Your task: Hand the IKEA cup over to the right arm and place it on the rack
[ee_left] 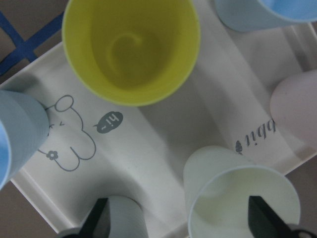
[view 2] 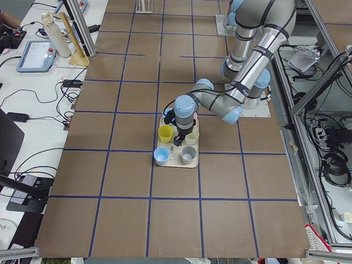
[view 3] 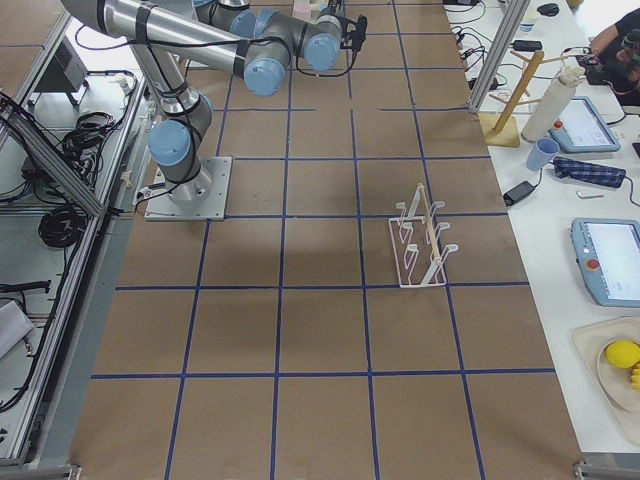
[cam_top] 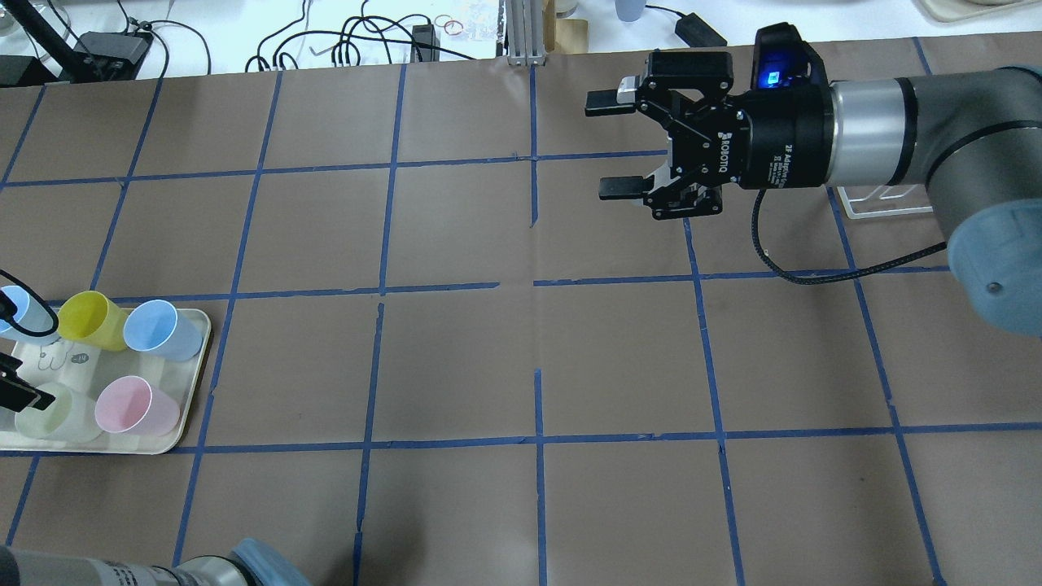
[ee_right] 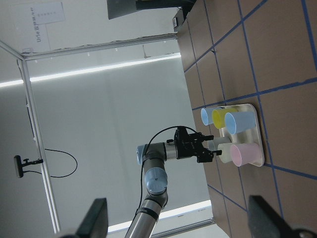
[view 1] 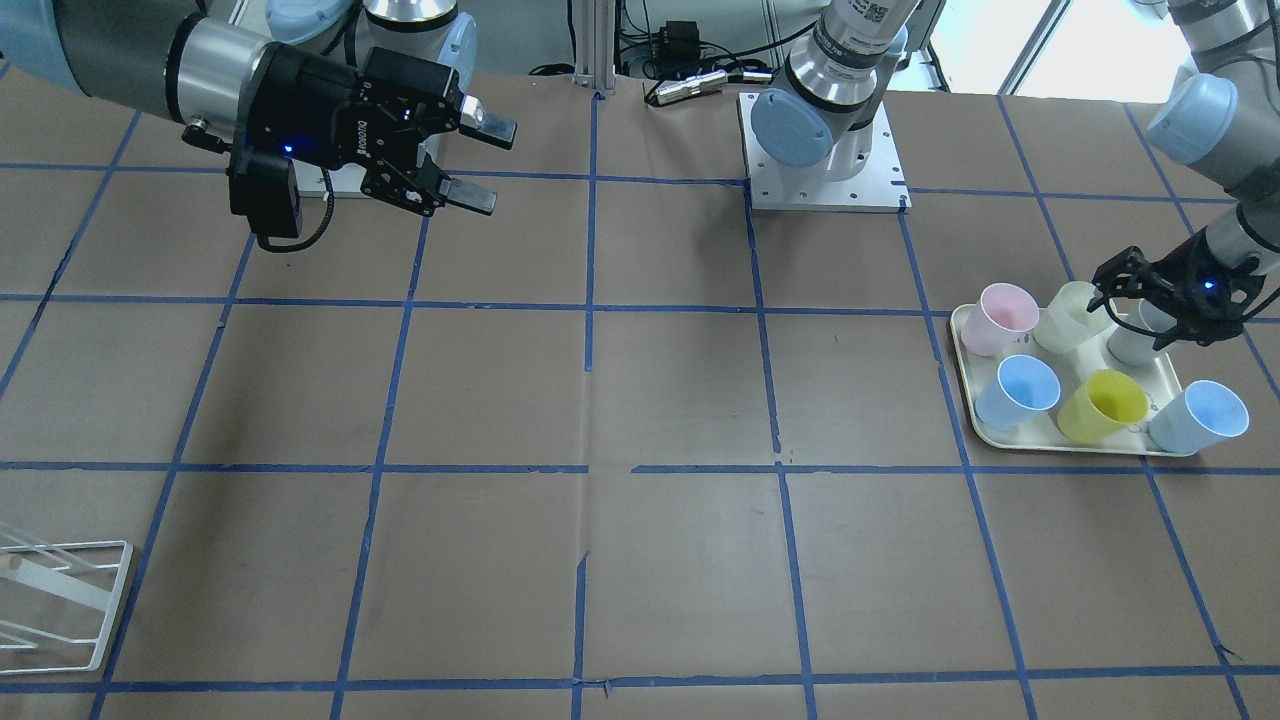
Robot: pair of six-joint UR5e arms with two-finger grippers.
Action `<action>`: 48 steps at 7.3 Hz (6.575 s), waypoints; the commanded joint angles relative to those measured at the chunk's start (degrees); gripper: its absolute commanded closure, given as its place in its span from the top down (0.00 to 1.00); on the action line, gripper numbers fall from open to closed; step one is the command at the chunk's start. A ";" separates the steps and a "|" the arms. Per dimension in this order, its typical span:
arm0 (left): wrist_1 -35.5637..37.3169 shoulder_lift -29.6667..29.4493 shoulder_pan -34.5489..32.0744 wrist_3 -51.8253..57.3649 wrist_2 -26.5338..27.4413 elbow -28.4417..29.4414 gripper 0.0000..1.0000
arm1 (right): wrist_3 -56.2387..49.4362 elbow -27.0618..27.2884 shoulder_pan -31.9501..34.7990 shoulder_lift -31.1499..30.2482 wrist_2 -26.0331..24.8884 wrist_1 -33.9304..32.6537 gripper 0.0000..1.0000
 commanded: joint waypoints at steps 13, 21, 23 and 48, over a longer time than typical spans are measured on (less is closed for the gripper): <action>-31.13 5.44 -3.54 -1.58 -6.36 17.51 0.00 | -9.25 4.64 0.50 0.78 13.81 0.03 1.00; -71.02 10.63 -27.16 -25.05 -53.24 15.30 0.00 | -9.17 4.64 0.50 1.05 13.46 0.03 1.00; -75.17 12.48 -35.87 -27.24 -69.14 12.22 0.00 | -8.82 4.64 0.50 1.49 13.46 0.03 1.00; -75.10 13.19 -47.95 -27.34 -93.22 5.44 0.00 | -5.39 3.94 1.64 -2.29 8.18 4.16 0.54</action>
